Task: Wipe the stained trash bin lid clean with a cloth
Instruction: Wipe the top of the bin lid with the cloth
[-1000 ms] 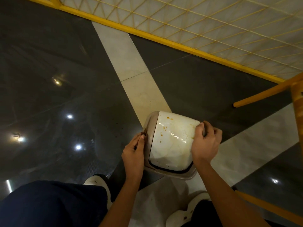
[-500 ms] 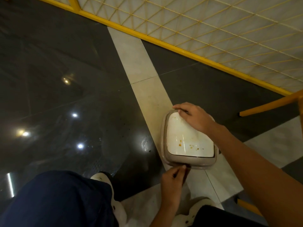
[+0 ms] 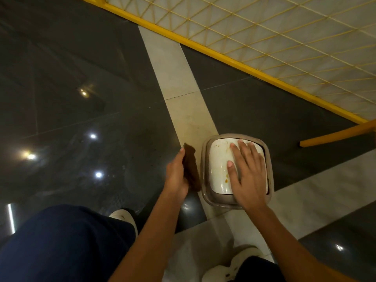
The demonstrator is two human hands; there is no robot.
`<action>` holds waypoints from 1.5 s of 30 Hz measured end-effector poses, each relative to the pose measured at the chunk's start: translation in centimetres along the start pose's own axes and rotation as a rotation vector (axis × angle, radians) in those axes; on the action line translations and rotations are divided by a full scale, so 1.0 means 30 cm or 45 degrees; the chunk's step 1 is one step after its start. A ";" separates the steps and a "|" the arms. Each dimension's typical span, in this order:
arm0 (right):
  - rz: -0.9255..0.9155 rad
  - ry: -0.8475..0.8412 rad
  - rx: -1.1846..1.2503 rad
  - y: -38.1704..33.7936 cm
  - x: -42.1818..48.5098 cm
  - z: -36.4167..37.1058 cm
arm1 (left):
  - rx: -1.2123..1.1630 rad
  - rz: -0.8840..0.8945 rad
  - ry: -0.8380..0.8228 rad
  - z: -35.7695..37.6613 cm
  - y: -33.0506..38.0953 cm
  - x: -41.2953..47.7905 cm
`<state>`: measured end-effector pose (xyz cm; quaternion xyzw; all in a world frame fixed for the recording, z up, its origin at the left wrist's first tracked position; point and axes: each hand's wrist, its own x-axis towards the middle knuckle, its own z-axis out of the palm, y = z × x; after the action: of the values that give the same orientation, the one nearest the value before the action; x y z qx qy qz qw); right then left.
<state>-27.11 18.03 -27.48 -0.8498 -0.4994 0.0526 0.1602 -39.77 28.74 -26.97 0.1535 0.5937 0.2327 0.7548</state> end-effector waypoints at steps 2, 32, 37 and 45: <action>0.036 0.002 0.002 -0.004 0.001 0.008 | 0.101 0.103 -0.065 0.063 -0.022 0.048; 0.138 0.128 0.013 -0.030 0.007 0.052 | 1.067 0.904 -0.201 0.144 -0.040 0.274; 0.248 0.137 0.017 -0.069 0.016 0.069 | 1.053 0.906 -0.266 0.095 -0.047 0.258; 0.212 0.145 -0.032 -0.061 0.015 0.074 | 0.794 0.875 -0.177 -0.089 -0.231 0.112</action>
<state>-28.96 19.73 -28.93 -0.8919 -0.4177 0.0111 0.1727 -40.55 24.57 -33.91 0.5759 0.4982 0.2688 0.5898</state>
